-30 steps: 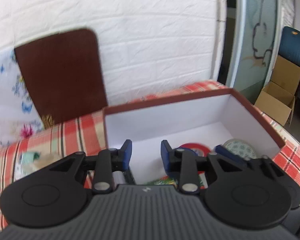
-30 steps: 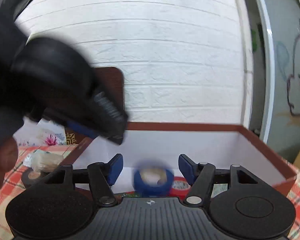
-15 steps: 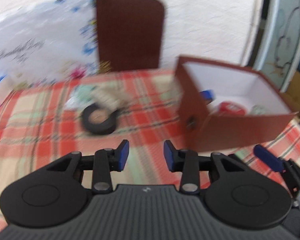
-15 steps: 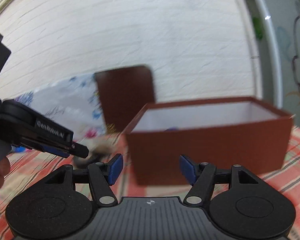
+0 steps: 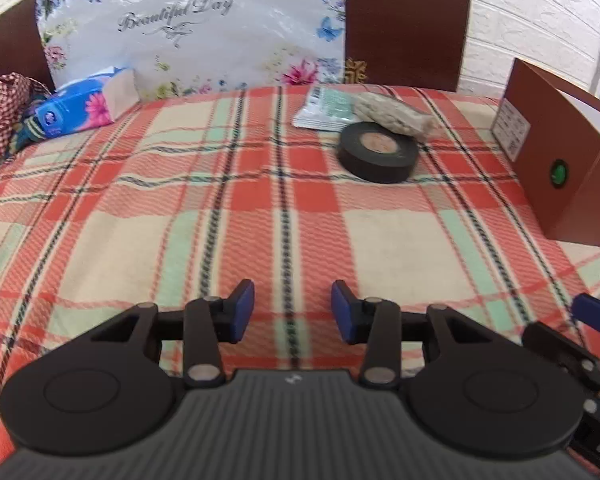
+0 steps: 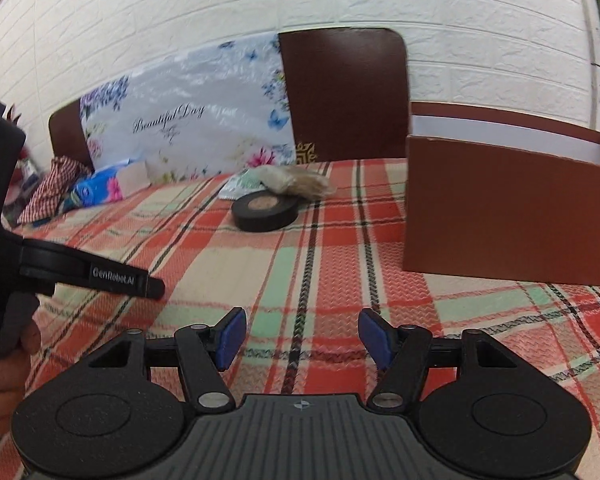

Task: Organize objects
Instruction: 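Move the right tool to the black tape roll and grasp it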

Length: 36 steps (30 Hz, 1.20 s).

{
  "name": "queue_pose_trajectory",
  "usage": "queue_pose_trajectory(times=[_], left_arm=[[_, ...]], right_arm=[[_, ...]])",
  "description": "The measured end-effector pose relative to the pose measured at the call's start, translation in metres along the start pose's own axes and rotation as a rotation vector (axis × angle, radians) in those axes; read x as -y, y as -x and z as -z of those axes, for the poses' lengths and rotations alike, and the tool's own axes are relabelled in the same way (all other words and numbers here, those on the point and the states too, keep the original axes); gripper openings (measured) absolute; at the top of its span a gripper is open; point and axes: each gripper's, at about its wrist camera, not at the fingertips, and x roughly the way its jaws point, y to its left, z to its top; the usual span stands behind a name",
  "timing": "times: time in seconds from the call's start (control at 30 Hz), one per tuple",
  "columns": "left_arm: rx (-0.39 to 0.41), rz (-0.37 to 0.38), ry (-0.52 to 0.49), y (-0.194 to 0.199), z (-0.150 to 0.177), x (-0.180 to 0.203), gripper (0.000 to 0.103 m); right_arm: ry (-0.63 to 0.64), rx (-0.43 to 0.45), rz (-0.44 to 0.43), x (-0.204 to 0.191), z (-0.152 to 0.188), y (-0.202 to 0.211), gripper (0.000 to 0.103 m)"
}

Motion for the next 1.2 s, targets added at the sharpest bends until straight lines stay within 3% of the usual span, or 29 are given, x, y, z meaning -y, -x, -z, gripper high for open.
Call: queue_pose_trajectory(times=[0.2, 0.27, 0.37, 0.47, 0.57, 0.7, 1.0, 1.2], left_arm=[[0.090, -0.076, 0.006, -0.008, 0.004, -0.030, 0.058], [0.143, -0.118, 0.017, -0.014, 0.009, -0.044, 0.076], [0.161, -0.040, 0.155, -0.016, 0.010, -0.071, 0.078], [0.174, -0.026, 0.160, -0.016, 0.011, -0.071, 0.082], [0.175, -0.009, 0.172, -0.017, 0.012, -0.070, 0.085], [0.173, -0.006, 0.174, -0.019, 0.012, -0.069, 0.087], [0.160, -0.015, 0.160, -0.024, 0.010, -0.066, 0.090], [0.152, -0.025, 0.144, -0.025, 0.009, -0.064, 0.091]], right_arm=[[0.041, -0.065, -0.012, -0.010, -0.003, -0.015, 0.064], [0.054, -0.068, -0.017, -0.015, -0.010, -0.026, 0.064], [0.089, -0.061, -0.018, -0.024, -0.026, -0.056, 0.064], [0.139, -0.042, -0.031, -0.035, -0.050, -0.097, 0.065], [0.209, -0.014, -0.003, -0.049, -0.072, -0.138, 0.073], [0.137, -0.081, -0.010, -0.045, -0.092, -0.190, 0.077], [0.152, -0.093, -0.027, -0.044, -0.080, -0.164, 0.077], [0.185, -0.120, -0.071, -0.031, -0.044, -0.095, 0.077]])
